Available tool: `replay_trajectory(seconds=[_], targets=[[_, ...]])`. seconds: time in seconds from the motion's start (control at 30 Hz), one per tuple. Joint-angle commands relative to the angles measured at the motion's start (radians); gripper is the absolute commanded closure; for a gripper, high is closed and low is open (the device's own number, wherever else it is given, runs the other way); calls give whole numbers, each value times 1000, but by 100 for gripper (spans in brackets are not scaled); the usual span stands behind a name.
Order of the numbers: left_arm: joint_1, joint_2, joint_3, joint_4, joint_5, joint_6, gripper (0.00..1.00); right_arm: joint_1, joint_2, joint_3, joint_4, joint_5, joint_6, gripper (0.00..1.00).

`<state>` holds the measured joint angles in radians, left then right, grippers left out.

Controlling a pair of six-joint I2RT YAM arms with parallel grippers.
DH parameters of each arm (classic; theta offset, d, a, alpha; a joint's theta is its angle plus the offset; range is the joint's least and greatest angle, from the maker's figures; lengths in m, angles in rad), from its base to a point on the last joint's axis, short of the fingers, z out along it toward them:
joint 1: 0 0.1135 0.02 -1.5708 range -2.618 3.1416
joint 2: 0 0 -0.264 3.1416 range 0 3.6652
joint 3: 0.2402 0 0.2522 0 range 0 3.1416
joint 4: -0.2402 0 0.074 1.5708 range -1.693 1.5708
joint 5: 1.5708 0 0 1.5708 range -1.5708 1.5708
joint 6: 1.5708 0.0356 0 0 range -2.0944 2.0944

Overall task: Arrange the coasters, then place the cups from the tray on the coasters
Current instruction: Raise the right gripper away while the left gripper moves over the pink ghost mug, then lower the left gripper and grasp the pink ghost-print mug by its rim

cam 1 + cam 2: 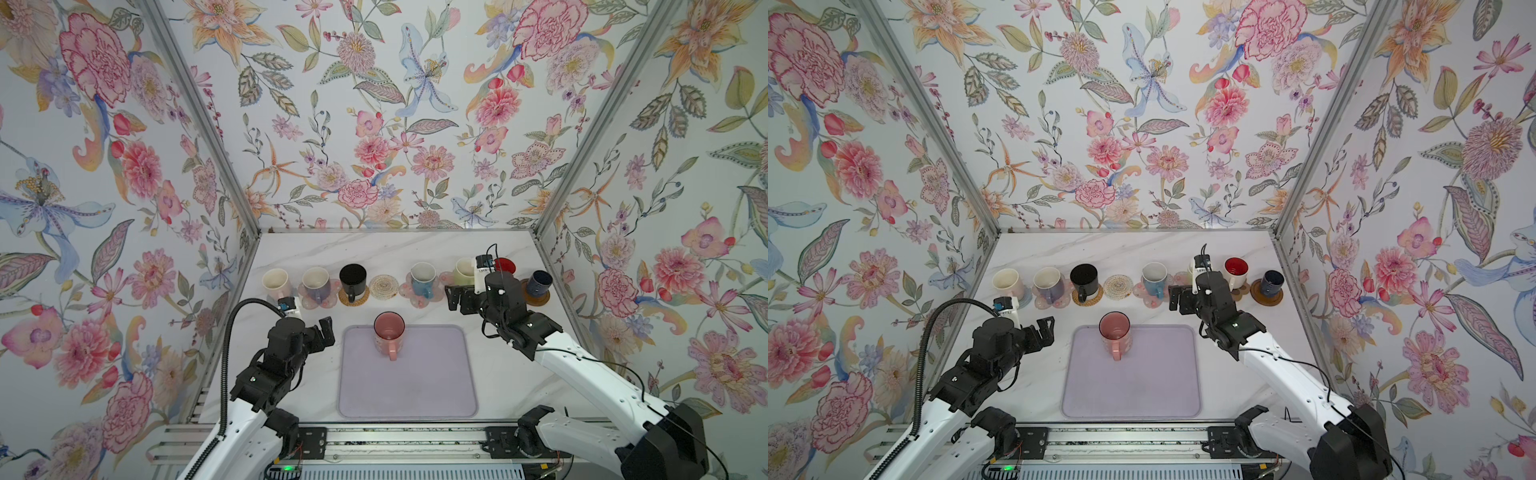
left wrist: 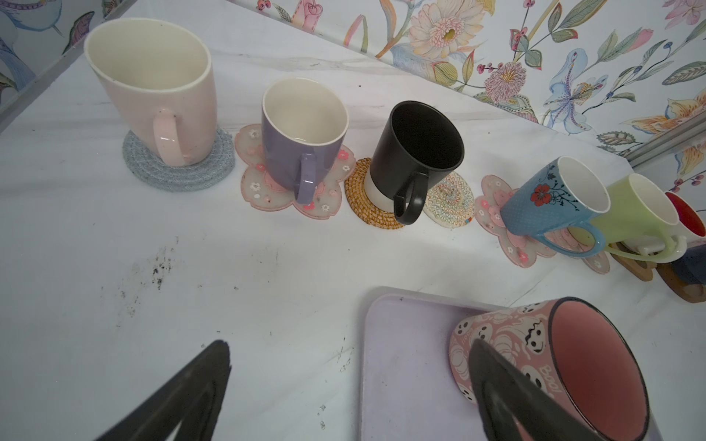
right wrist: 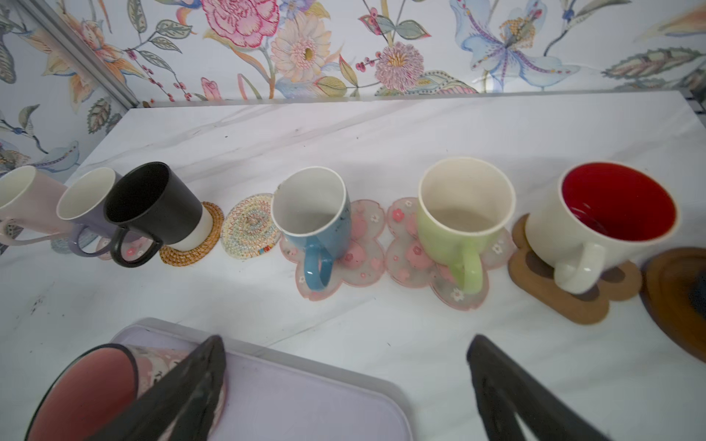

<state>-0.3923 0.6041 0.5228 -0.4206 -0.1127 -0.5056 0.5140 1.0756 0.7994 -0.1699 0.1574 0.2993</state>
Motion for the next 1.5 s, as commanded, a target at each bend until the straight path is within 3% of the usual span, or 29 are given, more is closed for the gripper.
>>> replay_trajectory(seconds=[0.0,0.5,0.63,0.73,0.87,1.1,1.27,1.47], targets=[[7,9,-6,-32,-9,-25,1,-10,-49,-43,-26,35,34,1],[5,34,36,-121,41,-79,3,-55,-71,-78,-62,22,45,1],[-37,60,72,-148,41,-147,4,-66,-77,-88,-62,20,46,1],[-154,97,80,-109,10,-235,5,-73,-75,-97,-54,9,49,1],[-401,218,179,-179,-162,-331,5,-80,-68,-98,-54,3,55,1],[-647,371,300,-208,-216,-460,5,-97,-82,-110,-54,-7,52,1],[-748,483,348,-208,-223,-504,5,-104,-91,-121,-50,-14,57,1],[-774,600,386,-204,-183,-492,5,-115,-92,-126,-51,-27,58,1]])
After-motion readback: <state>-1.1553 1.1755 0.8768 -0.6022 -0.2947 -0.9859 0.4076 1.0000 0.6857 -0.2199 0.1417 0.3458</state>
